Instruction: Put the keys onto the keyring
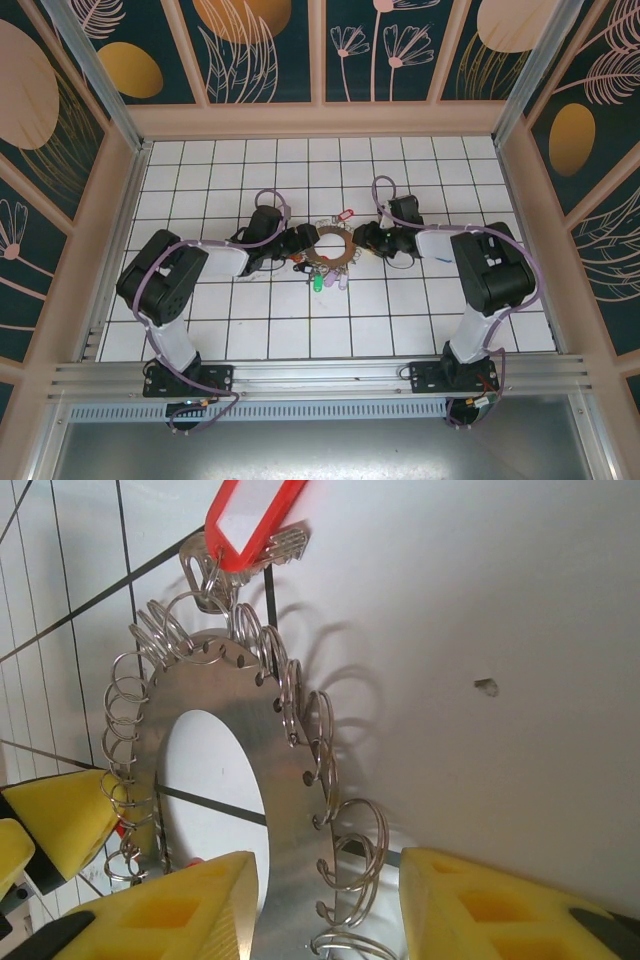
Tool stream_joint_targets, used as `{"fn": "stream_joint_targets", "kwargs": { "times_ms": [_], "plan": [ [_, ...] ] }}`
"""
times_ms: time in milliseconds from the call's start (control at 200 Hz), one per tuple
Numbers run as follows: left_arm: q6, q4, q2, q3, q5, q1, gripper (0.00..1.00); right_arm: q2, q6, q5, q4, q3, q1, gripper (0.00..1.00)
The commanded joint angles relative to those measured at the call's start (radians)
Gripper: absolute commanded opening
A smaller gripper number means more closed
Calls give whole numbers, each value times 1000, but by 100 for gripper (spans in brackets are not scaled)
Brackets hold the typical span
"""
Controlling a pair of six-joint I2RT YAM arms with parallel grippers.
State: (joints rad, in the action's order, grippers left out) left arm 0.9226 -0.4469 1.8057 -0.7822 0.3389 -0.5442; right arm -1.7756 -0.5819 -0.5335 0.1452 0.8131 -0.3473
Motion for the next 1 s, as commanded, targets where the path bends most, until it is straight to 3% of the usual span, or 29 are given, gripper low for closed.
{"fn": "stream_joint_targets", "kwargs": {
  "times_ms": [0, 405, 841, 996],
  "plan": [
    [7, -24, 31, -25, 35, 1, 69, -48, 13, -54, 26, 15, -6, 41],
    [21, -45, 58, -24, 42, 3, 66, -89, -13, -149, 152, 2, -2, 38],
    [35, -43, -1, 12, -32, 2, 67, -37, -39, -195, 200, -36, 38, 7],
    [37, -22, -72, 36, -109, 2, 71, 14, -68, -208, 215, -54, 55, 3]
  ]
}}
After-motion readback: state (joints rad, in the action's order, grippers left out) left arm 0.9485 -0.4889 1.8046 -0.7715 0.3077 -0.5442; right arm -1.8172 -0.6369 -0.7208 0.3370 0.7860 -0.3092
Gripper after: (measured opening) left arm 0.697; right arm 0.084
